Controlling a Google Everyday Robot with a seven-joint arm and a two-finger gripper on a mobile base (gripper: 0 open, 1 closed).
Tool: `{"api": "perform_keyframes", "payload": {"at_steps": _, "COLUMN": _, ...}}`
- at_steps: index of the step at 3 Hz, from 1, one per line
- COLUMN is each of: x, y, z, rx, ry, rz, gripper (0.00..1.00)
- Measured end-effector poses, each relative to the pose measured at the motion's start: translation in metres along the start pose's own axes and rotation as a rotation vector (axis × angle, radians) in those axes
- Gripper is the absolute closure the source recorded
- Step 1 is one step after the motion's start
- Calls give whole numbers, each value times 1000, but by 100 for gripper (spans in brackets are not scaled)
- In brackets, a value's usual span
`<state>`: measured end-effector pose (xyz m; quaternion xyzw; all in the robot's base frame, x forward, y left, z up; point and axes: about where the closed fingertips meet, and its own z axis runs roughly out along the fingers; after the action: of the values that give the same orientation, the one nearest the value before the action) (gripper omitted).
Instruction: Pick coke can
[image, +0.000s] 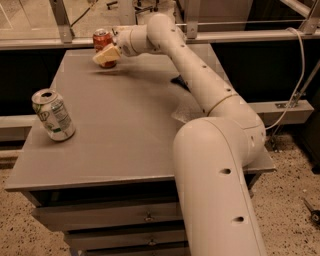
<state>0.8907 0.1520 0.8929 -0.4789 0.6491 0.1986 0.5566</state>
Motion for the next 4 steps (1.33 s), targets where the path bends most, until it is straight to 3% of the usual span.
{"api": "perform_keyframes", "payload": {"at_steps": 2, "x": -22, "y": 21, "z": -4, "rx": -112, "ry": -27, "rz": 39, "gripper": 64}}
{"api": "perform_keyframes", "payload": {"at_steps": 3, "x": -45, "y": 38, "z": -20, "rx": -184, "ry": -75, "rz": 27, "gripper": 87}}
{"api": "perform_keyframes", "payload": {"at_steps": 4, "x": -67, "y": 52, "z": -54, "rx": -242, "ry": -121, "rz": 1, "gripper": 100}}
